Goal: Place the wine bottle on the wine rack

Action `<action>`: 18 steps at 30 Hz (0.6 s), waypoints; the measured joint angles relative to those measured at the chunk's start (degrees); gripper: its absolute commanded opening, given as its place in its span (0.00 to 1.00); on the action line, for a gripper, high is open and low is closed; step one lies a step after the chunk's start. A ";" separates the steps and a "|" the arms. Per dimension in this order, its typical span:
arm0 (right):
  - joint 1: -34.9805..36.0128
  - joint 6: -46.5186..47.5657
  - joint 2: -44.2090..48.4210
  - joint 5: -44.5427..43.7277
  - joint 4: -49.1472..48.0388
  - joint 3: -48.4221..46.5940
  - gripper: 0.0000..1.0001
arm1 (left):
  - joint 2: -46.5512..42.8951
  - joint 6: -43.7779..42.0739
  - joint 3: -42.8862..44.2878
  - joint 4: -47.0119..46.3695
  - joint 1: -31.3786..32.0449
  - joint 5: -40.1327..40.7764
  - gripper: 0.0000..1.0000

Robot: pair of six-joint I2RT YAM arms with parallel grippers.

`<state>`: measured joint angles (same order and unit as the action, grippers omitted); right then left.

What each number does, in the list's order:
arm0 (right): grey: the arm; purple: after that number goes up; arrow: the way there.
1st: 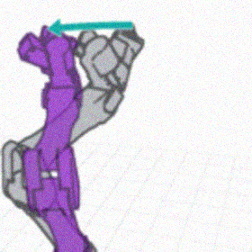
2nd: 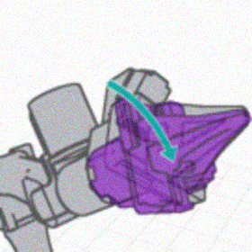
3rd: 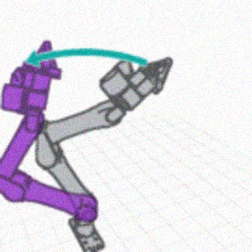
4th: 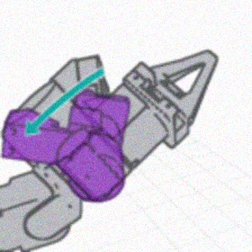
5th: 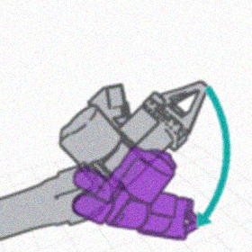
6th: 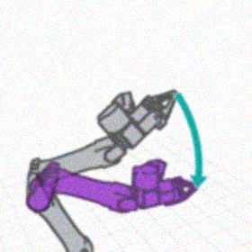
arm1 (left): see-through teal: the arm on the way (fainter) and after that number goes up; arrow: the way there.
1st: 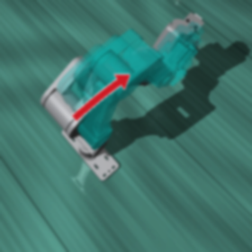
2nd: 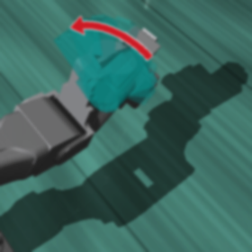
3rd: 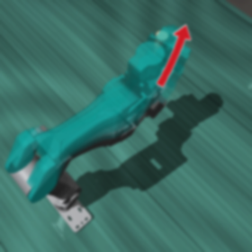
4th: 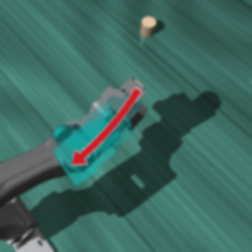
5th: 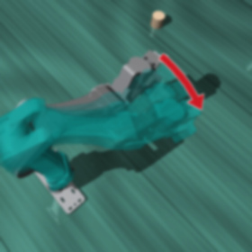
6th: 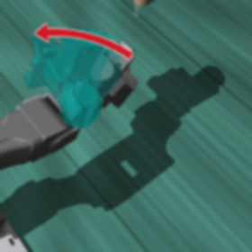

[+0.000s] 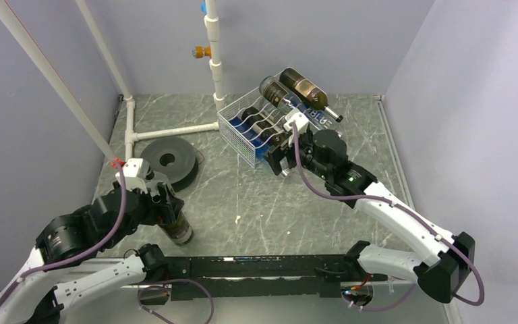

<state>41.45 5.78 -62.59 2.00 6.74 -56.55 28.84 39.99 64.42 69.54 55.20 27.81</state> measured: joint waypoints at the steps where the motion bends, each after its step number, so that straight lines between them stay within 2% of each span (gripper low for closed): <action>1: 0.00 -0.02 0.50 0.00 -0.02 0.15 1.00 | 0.52 0.33 -0.24 0.13 0.00 0.37 0.86; 8: 0.00 -0.02 1.73 0.04 -1.27 0.72 1.00 | 4.50 0.20 -2.38 0.35 0.00 0.66 0.69; 11: 0.00 -0.02 1.60 0.07 -1.25 0.87 1.00 | 6.27 0.42 -2.40 0.85 0.00 1.60 0.53; 15: 0.00 -0.02 1.51 0.07 -1.20 0.96 1.00 | 7.28 0.70 -2.40 1.42 0.00 2.60 0.26; 18: 0.00 -0.02 1.51 -0.02 -1.16 0.96 1.00 | 7.76 -1.33 -2.27 0.96 -0.09 3.72 0.11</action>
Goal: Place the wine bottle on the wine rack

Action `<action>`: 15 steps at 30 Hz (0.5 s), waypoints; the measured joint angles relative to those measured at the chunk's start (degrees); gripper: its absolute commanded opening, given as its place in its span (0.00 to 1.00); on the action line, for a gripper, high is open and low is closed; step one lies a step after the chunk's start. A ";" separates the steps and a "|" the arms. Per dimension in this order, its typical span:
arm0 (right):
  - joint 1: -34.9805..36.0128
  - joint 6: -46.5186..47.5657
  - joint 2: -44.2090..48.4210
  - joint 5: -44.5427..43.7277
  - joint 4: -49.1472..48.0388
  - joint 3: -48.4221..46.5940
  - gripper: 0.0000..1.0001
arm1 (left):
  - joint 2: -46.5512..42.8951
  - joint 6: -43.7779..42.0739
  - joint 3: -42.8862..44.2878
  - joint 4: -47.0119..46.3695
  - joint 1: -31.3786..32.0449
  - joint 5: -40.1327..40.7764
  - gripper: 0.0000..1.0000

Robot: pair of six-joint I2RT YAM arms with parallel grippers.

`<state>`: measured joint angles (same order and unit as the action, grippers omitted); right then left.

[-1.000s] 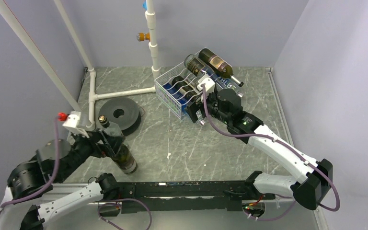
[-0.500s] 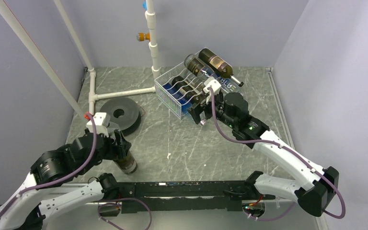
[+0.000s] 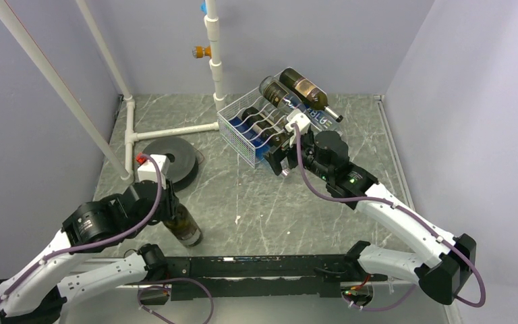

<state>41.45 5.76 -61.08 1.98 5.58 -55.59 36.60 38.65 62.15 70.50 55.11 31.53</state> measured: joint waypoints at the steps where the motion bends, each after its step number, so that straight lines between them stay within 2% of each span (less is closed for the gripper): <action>1: 0.00 0.00 0.00 -0.20 0.13 0.00 1.00 | 0.24 -0.42 0.00 -0.31 0.00 -0.20 0.07; 2: 0.00 0.00 0.00 -0.35 0.35 0.00 1.00 | 0.55 -0.90 0.02 -0.74 0.00 -0.44 0.00; 9: 0.00 0.00 -0.46 -2.14 2.93 -0.28 1.00 | 7.78 -8.07 3.96 -3.48 0.00 -3.10 0.00; 15: 0.00 1.70 0.63 -3.04 5.81 -0.83 1.00 | 17.90 -20.39 14.91 -9.55 -0.02 -7.91 0.00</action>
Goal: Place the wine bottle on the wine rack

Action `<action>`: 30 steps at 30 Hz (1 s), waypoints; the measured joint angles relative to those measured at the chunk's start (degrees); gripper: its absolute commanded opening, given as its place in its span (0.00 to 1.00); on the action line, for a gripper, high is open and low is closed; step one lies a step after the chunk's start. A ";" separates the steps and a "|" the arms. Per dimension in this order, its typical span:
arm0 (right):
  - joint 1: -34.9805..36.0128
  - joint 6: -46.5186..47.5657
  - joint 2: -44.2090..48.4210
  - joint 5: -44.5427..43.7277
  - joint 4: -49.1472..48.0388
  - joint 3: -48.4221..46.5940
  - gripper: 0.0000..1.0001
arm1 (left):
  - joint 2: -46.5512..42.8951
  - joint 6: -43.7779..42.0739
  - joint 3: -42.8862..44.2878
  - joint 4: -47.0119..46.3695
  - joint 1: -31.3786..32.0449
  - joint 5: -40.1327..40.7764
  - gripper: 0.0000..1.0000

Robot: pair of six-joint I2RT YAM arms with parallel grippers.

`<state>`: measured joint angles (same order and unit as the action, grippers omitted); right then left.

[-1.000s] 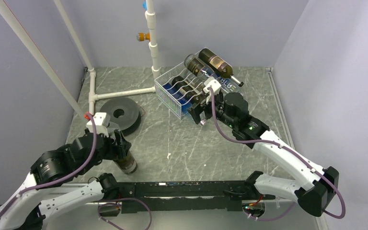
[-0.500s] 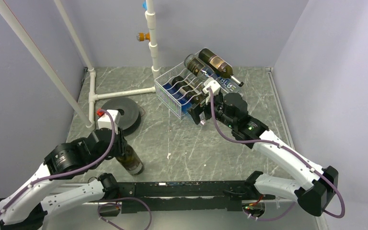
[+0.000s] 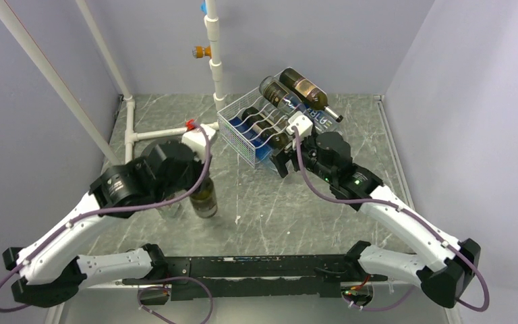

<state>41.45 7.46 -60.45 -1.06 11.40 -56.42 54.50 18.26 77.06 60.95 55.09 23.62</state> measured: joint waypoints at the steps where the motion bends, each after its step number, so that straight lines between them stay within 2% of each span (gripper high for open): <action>1: 0.02 0.52 0.68 -0.13 0.31 0.00 1.00 | 1.68 -1.81 2.21 -0.55 -0.15 -0.90 0.00; 8: 0.17 9.18 10.80 -1.73 0.68 0.98 1.00 | 13.99 -15.45 18.36 -4.24 -3.34 -13.20 0.00; 15: 3.87 28.94 17.84 -3.61 2.69 9.84 1.00 | 22.60 -23.23 25.51 -5.53 -7.19 -26.71 0.00; 19: 8.92 42.03 18.32 -6.69 9.44 13.00 1.00 | 26.47 -25.09 25.49 -6.49 -8.63 -30.84 0.00; 23: 15.17 53.86 17.75 -11.19 15.13 13.14 1.00 | 27.82 -26.01 20.87 -8.48 -10.32 -35.04 0.00; 30: 25.97 72.57 15.67 -17.59 15.39 14.49 1.00 | 31.56 -25.94 17.42 -9.53 -12.57 -42.14 0.00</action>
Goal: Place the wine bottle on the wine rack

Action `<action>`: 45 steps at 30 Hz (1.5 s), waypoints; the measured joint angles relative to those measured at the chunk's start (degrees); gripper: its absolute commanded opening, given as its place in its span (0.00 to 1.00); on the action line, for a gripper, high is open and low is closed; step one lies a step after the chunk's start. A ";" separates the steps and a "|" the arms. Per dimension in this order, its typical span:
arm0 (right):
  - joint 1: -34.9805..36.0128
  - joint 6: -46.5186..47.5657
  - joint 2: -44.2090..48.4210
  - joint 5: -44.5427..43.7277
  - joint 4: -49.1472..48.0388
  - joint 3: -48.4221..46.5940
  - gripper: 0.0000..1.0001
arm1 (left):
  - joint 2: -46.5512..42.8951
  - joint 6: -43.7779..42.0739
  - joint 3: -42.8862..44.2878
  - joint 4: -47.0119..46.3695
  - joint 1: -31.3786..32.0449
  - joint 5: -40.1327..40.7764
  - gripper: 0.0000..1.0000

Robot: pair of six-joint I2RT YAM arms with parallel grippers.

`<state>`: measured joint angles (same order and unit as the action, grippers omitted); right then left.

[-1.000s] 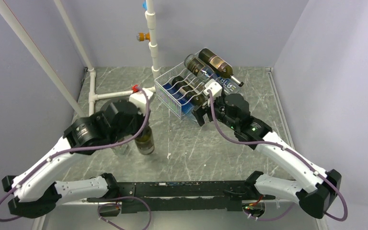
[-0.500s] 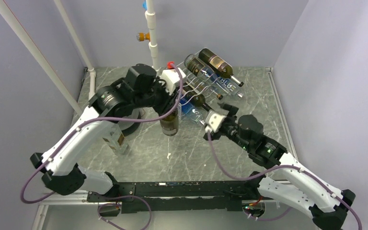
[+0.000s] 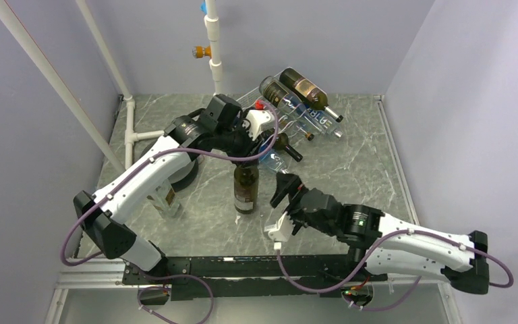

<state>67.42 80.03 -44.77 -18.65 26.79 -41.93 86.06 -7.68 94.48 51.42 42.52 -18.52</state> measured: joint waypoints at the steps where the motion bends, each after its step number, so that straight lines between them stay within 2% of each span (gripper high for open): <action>1: 1.07 1.75 -0.90 -0.46 -0.35 0.00 1.00 | 0.48 0.04 -0.37 -0.48 -0.26 -1.03 0.00; 9: 8.24 12.17 -13.42 -2.29 -1.42 -2.14 1.00 | 5.35 1.31 -1.27 -3.10 -0.92 -5.88 0.00; 19: 9.38 18.03 -21.09 -1.77 -3.45 -3.37 1.00 | 6.91 1.42 -1.01 -5.53 0.02 -8.61 0.00; 26: 7.63 21.68 -22.91 -1.16 -4.31 -3.34 1.00 | 6.88 0.37 -1.03 -5.84 4.20 -8.35 0.00; 45: 2.78 28.72 -24.33 -0.35 -6.71 -2.45 1.00 | 6.88 -1.73 -1.27 -7.91 5.16 -7.28 0.00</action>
<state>70.19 108.75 -69.10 -19.00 20.08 -44.38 92.95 -9.41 93.21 43.51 47.68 -25.80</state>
